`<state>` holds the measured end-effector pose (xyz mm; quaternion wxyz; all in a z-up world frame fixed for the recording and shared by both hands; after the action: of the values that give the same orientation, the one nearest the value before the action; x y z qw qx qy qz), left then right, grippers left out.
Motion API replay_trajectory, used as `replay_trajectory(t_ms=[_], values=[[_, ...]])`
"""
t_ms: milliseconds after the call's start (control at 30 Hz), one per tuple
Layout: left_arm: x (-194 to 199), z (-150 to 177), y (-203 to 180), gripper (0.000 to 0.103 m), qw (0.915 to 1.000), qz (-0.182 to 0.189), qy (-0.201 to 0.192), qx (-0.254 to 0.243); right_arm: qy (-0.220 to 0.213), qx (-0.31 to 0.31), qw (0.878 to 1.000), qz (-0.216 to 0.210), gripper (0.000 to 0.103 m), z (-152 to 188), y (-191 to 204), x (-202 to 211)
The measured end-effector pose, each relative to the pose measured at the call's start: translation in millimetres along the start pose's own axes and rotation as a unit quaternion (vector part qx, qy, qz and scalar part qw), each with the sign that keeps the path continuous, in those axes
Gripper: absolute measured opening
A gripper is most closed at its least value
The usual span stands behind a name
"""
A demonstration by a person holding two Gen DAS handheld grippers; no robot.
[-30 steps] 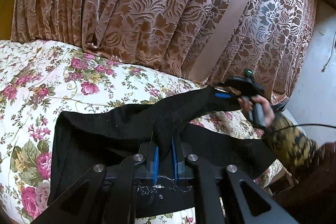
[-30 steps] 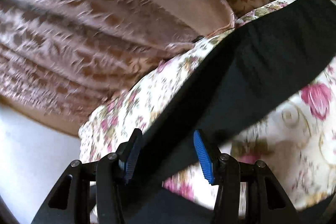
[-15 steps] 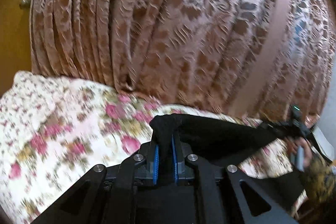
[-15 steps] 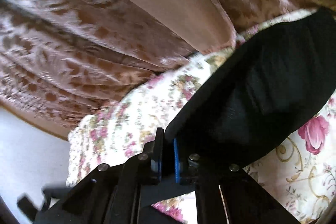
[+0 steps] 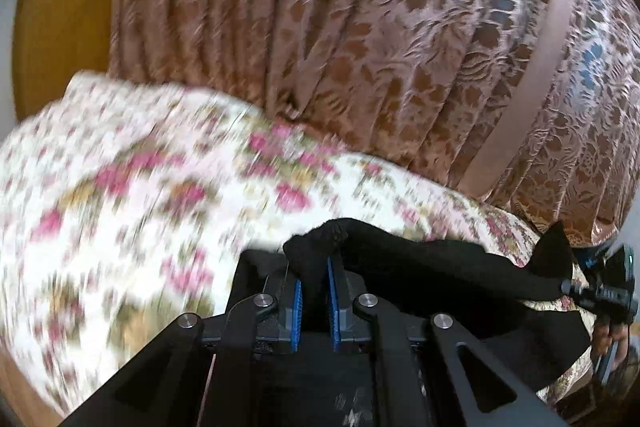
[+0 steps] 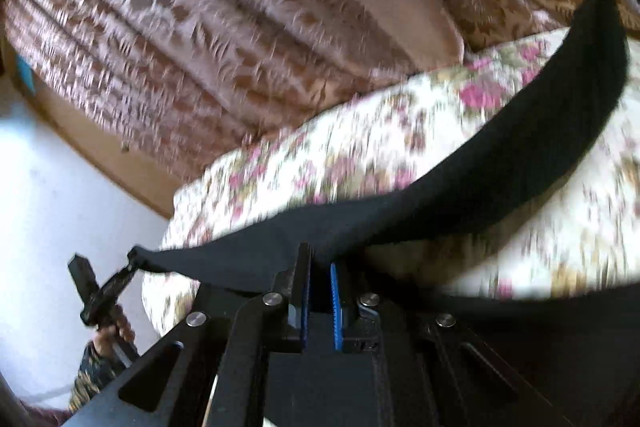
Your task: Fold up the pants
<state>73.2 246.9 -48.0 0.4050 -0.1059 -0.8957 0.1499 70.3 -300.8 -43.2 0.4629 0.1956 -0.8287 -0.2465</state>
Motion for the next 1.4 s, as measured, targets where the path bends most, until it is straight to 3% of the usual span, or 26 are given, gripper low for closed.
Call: replay_trajectory(t_ms=[100,233,333,467,533,667,800,967,1167,1400], values=[[-11,36,25,0.015,0.9983,-0.011,0.035,0.045,0.031,0.011,0.999,0.015,0.008,33,5,-15],[-18,78,59,0.015,0.9864,-0.005,0.078,0.144,0.074,0.005,0.997,0.032,0.007,74,-4,-38],[-8,101,79,0.015,0.9668,0.063,0.075,0.236,0.080,-0.006,0.996,0.041,0.007,85,-12,-48],[10,116,80,0.029,0.9436,0.148,0.041,0.294,0.082,-0.011,0.995,0.046,0.007,86,-19,-55],[9,114,77,0.034,0.9364,0.167,0.037,0.306,0.084,-0.011,0.995,0.049,0.007,86,-21,-59],[-14,95,66,0.036,0.9401,0.152,0.055,0.300,0.081,-0.019,0.995,0.045,0.007,86,-24,-60],[-30,78,59,0.010,0.9522,0.111,0.062,0.278,0.078,-0.023,0.996,0.042,0.007,86,-25,-58],[-19,60,50,0.006,0.9612,0.113,0.050,0.247,0.056,-0.004,0.998,0.040,0.006,83,-14,-44],[-6,58,56,0.006,0.9618,0.116,0.045,0.244,0.020,0.028,0.999,0.025,0.006,82,12,-5],[-18,85,69,0.006,0.9569,0.096,0.075,0.264,0.064,0.062,0.995,0.036,0.005,121,26,-4]])
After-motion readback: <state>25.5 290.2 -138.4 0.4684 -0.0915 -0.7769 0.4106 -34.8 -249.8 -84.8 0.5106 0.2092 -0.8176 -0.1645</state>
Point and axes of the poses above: each gripper's, at about its wrist camera, not at the fingertips, and x roughly against the way its jaws point, y to its left, z to its underside, the point moved 1 cm from there along -x, roughly the way its jaws point, and after that the axes turned 8 degrees about y, right-handed, at the moved point
